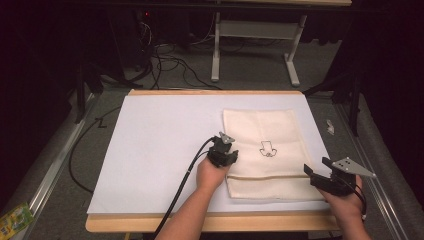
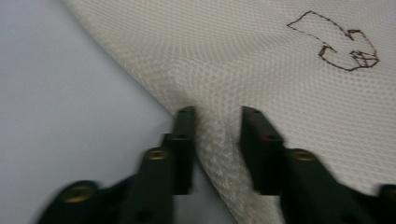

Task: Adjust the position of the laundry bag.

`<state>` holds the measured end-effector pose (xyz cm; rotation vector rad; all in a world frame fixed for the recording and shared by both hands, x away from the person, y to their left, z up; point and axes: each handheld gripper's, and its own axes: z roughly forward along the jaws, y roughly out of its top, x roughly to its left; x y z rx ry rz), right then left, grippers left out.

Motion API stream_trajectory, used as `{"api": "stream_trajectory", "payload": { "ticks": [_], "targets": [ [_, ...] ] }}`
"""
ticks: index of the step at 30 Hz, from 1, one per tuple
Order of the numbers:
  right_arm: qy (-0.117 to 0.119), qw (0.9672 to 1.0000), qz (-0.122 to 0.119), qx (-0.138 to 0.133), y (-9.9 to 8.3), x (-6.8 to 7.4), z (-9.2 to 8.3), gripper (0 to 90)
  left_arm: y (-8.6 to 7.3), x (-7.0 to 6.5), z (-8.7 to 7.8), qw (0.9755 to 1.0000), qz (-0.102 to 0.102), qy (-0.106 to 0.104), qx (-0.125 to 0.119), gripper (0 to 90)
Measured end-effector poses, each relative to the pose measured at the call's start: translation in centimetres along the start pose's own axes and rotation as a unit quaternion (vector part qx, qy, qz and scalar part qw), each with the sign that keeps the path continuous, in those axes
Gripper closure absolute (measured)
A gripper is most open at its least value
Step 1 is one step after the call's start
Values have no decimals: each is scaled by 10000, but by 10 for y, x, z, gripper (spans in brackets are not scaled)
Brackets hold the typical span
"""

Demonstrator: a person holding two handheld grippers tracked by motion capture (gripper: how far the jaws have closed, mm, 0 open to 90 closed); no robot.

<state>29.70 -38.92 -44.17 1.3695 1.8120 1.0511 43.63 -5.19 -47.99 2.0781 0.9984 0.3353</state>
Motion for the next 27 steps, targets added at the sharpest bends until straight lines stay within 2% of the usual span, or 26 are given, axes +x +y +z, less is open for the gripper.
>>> {"api": "stream_trajectory", "payload": {
  "ticks": [1, 3, 5, 9, 10, 11, 14, 15, 17, 18, 20, 22, 23, 24, 25, 26, 27],
  "targets": [
    [7, 10000, 4, -1, 0, 0, 0, 257, 0, 2, -1, 10000, -23, -57, 18, 820],
    [40, 10000, 41, -11, 0, 0, -1, 257, 0, 5, -3, 10000, -36, -69, 37, 874],
    [66, 10000, 62, -22, 0, 0, -1, 258, -3, 13, -10, 9997, 19, 225, 3, 878],
    [166, 9998, 80, -23, 1, 2, -3, 269, -18, 48, -36, 9982, -233, 556, -36, 880],
    [195, 9998, 78, -24, 1, 3, -2, 271, -23, 61, -45, 9971, -332, 675, -61, 880],
    [195, 9998, 78, -24, 1, 3, -2, 271, -23, 61, -45, 9971, -332, 675, -61, 880],
    [322, 9994, 62, 58, 1, 8, 2, 287, -40, 98, -69, 9947, -515, 888, -103, 872],
    [351, 9993, 47, 76, 1, 9, 4, 293, -40, 98, -69, 9947, -515, 888, -103, 866],
    [380, 9992, 58, 115, 1, 11, 5, 305, -47, 110, -75, 9941, -590, 886, -208, 852],
    [468, 9987, 80, 196, 2, 18, 9, 340, -50, 112, -76, 9941, -633, 848, -250, 749],
    [506, 9984, 8, 232, 3, 24, 11, 422, -52, 112, -83, 9936, -607, 887, -348, 645],
    [629, 9976, -63, 298, 5, 31, 16, 633, -53, 109, -88, 9939, -533, 886, -382, 574],
    [668, 9969, -86, 401, 7, 36, 20, 813, -54, 101, -105, 9944, -288, 902, -465, 530],
    [722, 9962, -70, 488, 9, 40, 24, 900, -56, 97, -112, 9944, -242, 887, -520, 503],
    [775, 9956, -56, 526, 11, 43, 28, 900, -60, 92, -123, 9948, -186, 816, -576, 479],
    [775, 9956, -56, 526, 11, 43, 28, 900, -60, 92, -123, 9948, -186, 816, -576, 458],
    [838, 9938, -84, 723, 13, 52, 43, 900, -69, 85, -135, 9957, -308, 575, -665, 446]
  ]
}}
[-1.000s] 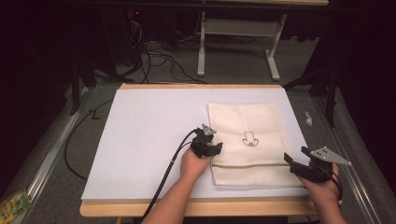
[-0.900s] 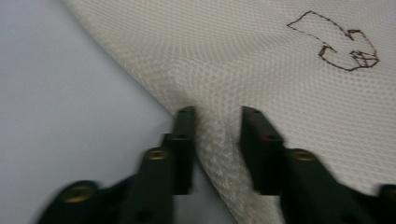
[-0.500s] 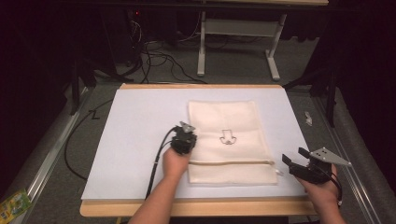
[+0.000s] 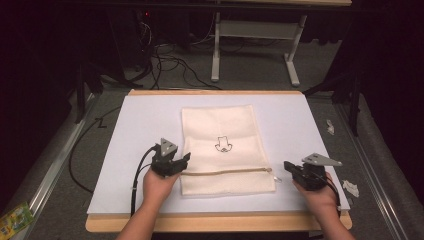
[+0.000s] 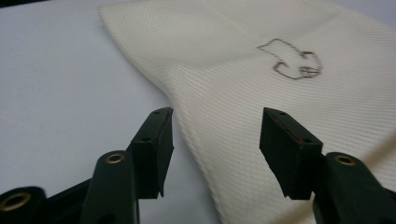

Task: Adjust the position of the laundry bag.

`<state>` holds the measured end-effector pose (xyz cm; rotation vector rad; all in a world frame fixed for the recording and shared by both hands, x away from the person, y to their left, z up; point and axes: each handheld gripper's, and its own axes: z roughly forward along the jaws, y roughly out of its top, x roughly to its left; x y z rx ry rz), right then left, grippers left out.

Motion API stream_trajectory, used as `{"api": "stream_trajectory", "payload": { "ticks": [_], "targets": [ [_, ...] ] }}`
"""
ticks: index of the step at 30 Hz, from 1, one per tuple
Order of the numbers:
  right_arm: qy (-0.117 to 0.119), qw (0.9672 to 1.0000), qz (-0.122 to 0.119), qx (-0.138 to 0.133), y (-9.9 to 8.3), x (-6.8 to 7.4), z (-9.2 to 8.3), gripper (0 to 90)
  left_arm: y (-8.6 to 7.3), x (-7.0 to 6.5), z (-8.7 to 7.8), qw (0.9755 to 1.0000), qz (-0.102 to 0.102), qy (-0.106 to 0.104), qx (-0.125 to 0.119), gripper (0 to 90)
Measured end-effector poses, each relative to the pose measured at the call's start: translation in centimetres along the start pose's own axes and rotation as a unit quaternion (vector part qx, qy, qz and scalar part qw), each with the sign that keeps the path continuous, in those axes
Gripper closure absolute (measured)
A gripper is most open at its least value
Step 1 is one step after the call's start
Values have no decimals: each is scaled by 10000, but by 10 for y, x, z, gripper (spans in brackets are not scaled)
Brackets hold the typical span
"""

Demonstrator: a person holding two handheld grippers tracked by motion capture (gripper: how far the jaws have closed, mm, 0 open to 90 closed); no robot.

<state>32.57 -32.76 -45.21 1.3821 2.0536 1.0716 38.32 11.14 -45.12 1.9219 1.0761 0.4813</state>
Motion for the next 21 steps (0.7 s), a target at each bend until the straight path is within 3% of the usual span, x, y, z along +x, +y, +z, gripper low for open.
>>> {"api": "stream_trajectory", "payload": {
  "ticks": [1, 2, 3, 4, 5, 6, 8, 9, 10, 11, 12, 13, 14, 15, 17, 20, 21],
  "targets": [
    [-19, 10000, -21, 82, 1, 3, 6, 900, -5, -2, -7, 9997, -144, -211, -5, 434],
    [-76, 9995, -103, 292, 1, 10, 16, 900, -7, -4, -11, 9995, -145, -270, -20, 418],
    [-76, 9995, -103, 292, 1, 10, 16, 900, -7, -4, -11, 9995, -145, -270, -20, 417],
    [-9, 9991, -183, 392, 2, 17, 22, 900, -9, -6, -16, 9995, -106, -278, -122, 417],
    [294, 9979, -428, 396, 6, 36, 27, 900, -8, -7, -19, 9992, -114, -321, -200, 416],
    [710, 9918, -1057, 88, 19, 74, 24, 900, -6, -7, -21, 9982, -175, -453, -346, 406],
    [828, 9907, -1050, -262, 32, 87, 15, 869, -6, -9, -20, 9978, -98, -506, -427, 403],
    [828, 9907, -1050, -262, 32, 87, 15, 869, -6, -9, -20, 9978, -98, -506, -427, 399],
    [366, 9941, -934, -409, 36, 74, 10, 825, -9, -12, -17, 9981, 126, -485, -368, 400],
    [129, 9952, -896, -362, 33, 66, 10, 825, -9, -12, -17, 9981, 126, -485, -368, 402],
    [-9, 9974, -669, -265, 29, 53, 12, 825, -11, -13, -15, 9979, 293, -463, -353, 402],
    [-9, 9974, -669, -265, 29, 53, 12, 825, -11, -13, -15, 9979, 293, -463, -353, 403],
    [-51, 9988, -459, -164, 25, 44, 14, 825, -13, -12, -15, 9977, 346, -447, -371, 403],
    [-124, 9995, -276, 99, 14, 28, 21, 809, -13, -10, -15, 9978, 274, -431, -426, 425],
    [80, 9997, -20, 243, 10, 23, 25, 774, -12, -8, -16, 9977, 96, -475, -477, 440],
    [134, 9992, 21, 378, 6, 23, 29, 732, -12, -9, -16, 9979, 52, -456, -460, 444],
    [142, 9988, 45, 465, 4, 23, 33, 678, -12, -10, -15, 9979, 45, -462, -461, 419]
  ]
}}
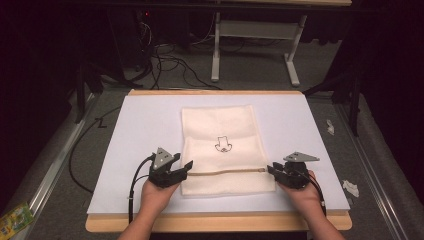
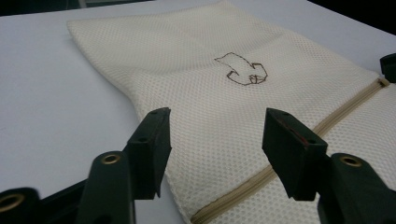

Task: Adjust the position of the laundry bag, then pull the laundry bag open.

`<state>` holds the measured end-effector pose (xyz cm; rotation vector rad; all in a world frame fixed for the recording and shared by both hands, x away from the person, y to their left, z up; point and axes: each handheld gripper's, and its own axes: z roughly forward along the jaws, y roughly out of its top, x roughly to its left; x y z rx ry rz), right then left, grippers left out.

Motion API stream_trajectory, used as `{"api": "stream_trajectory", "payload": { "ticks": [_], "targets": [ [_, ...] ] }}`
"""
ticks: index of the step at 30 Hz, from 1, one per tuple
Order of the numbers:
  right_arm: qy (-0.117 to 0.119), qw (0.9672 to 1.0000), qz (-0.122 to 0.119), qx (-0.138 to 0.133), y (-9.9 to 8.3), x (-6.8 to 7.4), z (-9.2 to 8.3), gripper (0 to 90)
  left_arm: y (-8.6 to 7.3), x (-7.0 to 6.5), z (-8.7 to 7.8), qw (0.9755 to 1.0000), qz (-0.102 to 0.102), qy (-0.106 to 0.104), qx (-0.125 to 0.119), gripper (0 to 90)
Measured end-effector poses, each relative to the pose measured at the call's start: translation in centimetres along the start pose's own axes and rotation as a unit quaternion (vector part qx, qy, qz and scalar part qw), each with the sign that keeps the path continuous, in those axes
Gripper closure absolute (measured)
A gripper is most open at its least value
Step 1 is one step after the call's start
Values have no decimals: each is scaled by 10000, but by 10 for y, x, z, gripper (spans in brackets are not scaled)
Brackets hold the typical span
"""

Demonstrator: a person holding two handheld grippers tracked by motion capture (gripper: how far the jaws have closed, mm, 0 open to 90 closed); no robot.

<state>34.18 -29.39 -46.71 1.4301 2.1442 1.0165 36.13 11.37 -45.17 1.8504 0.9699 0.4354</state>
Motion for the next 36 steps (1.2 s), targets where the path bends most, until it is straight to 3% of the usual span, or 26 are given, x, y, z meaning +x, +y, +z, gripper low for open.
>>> {"api": "stream_trajectory", "payload": {
  "ticks": [3, 8, 13, 15, 17, 21, 29, 32, 36],
  "targets": [
    [25, 9999, 63, 99, 0, 1, 4, 621, 1, -3, 1, 9999, 35, -101, 73, 405],
    [28, 9994, -54, 328, -1, 3, 9, 616, 2, -6, 5, 9998, 89, -138, 127, 374],
    [181, 9995, -78, 264, -3, 2, 9, 721, 5, -10, 7, 9997, 166, -144, 121, 368],
    [272, 9989, -259, 268, -2, 5, 9, 826, 7, -13, 6, 9995, 178, -195, 145, 379],
    [280, 9986, -341, 296, -1, 5, 8, 842, 9, -14, 5, 9993, 81, -308, 180, 401],
    [436, 9985, -244, 221, -1, 3, 3, 847, 10, -20, 2, 9992, 61, -380, 92, 428],
    [509, 9981, -334, -78, 0, 3, -10, 847, 8, -35, 7, 9988, 202, -418, 135, 437],
    [483, 9982, -338, -127, 0, 4, -12, 847, 8, -38, 11, 9986, 136, -493, 156, 442],
    [481, 9981, -329, -209, 1, 4, -14, 846, 9, -46, 22, 9970, -3, -745, 218, 463]
  ]
}}
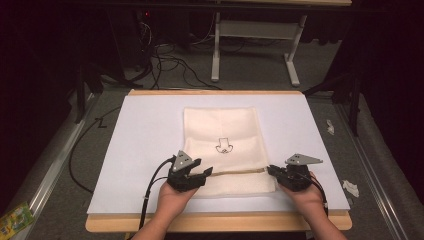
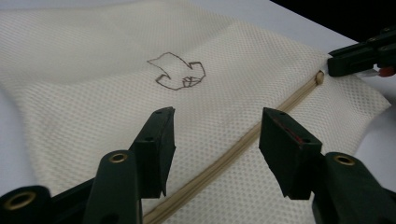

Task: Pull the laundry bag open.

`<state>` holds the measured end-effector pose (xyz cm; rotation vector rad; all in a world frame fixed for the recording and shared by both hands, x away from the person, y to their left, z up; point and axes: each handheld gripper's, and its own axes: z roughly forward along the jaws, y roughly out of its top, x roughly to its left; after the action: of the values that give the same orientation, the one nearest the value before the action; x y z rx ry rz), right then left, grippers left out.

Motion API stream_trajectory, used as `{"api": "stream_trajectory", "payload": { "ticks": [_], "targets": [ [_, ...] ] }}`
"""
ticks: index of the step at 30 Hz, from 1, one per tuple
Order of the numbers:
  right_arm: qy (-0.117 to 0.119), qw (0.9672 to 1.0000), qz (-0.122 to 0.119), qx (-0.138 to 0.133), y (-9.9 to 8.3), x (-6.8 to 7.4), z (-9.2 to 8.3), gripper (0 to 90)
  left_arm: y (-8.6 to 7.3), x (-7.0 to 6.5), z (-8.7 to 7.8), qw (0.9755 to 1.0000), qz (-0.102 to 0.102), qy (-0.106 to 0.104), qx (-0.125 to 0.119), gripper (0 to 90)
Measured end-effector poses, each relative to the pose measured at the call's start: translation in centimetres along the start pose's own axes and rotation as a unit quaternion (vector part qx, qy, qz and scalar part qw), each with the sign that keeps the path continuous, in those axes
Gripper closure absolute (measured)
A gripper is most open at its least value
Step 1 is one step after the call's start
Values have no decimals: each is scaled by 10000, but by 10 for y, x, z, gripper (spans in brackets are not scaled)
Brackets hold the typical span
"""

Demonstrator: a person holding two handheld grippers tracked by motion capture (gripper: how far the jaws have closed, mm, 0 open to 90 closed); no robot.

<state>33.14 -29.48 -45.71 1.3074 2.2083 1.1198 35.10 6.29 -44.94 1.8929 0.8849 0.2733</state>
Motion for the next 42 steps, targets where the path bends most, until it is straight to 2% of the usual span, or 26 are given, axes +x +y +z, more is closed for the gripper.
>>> {"api": "stream_trajectory", "payload": {
  "ticks": [2, 3, 6, 8, 9, 11, 12, 14, 15, 16, 17, 19, 21, 22, 23, 25, 27, 28, 29, 31, 33, 40, 41, 42],
  "targets": [
    [-8, 10000, 4, -25, 0, 1, -1, 847, -1, -3, 7, 9997, -158, -172, 56, 475],
    [-17, 10000, -14, -51, 0, 2, -3, 847, -2, -6, 9, 9996, -160, -203, 65, 483],
    [-27, 9999, -26, -125, 1, 3, -5, 847, -2, -13, 14, 9996, -89, -276, 74, 510],
    [-25, 9998, -58, -174, 1, 5, -6, 847, 0, -22, 17, 9994, 26, -348, 85, 520],
    [-57, 9998, -109, -171, 1, 7, -6, 847, 2, -29, 19, 9988, 105, -463, 124, 536],
    [-87, 9996, -192, -171, 2, 8, -8, 847, 4, -38, 22, 9984, 254, -500, 91, 538],
    [-87, 9996, -192, -171, 2, 8, -8, 847, 4, -38, 22, 9984, 254, -500, 91, 543],
    [-75, 9994, -215, -251, 5, 9, -10, 847, 6, -47, 25, 9977, 296, -600, 84, 548],
    [-30, 9993, -195, -304, 6, 10, -12, 847, 8, -53, 31, 9972, 252, -701, 27, 561],
    [-30, 9993, -195, -304, 6, 10, -12, 847, 8, -53, 31, 9972, 252, -701, 27, 569],
    [-2, 9993, -198, -332, 5, 10, -14, 847, 11, -59, 41, 9964, 170, -832, 24, 578],
    [15, 9992, -233, -332, 5, 10, -14, 847, 13, -66, 53, 9961, 163, -857, 93, 601],
    [9, 9991, -260, -338, 5, 10, -14, 848, 15, -73, 67, 9955, 74, -938, 122, 621],
    [9, 9991, -260, -338, 5, 10, -14, 848, 15, -73, 67, 9955, 74, -938, 122, 627],
    [22, 9991, -259, -341, 6, 9, -14, 848, 16, -76, 77, 9946, -49, -1020, 180, 627],
    [91, 9990, -273, -355, 6, 8, -14, 851, 18, -82, 92, 9944, -199, -995, 283, 639],
    [125, 9989, -263, -367, 6, 8, -15, 852, 18, -83, 96, 9946, -255, -961, 290, 641],
    [128, 9989, -276, -365, 6, 8, -15, 852, 18, -85, 102, 9935, -442, -1021, 248, 646],
    [124, 9988, -287, -367, 6, 8, -15, 853, 18, -86, 105, 9934, -468, -1017, 241, 648],
    [126, 9987, -294, -386, 7, 8, -15, 853, 17, -90, 107, 9939, -430, -991, 222, 652],
    [119, 9986, -296, -426, 8, 10, -17, 853, 17, -94, 110, 9931, -493, -1043, 188, 674],
    [123, 9986, -256, -453, 8, 11, -19, 853, 20, -95, 113, 9930, -489, -1070, 121, 828],
    [98, 9986, -240, -462, 7, 11, -19, 853, 20, -96, 112, 9929, -398, -1114, 114, 866],
    [94, 9986, -227, -462, 7, 11, -19, 853, 21, -97, 111, 9939, -277, -1063, 97, 871]
  ]
}}
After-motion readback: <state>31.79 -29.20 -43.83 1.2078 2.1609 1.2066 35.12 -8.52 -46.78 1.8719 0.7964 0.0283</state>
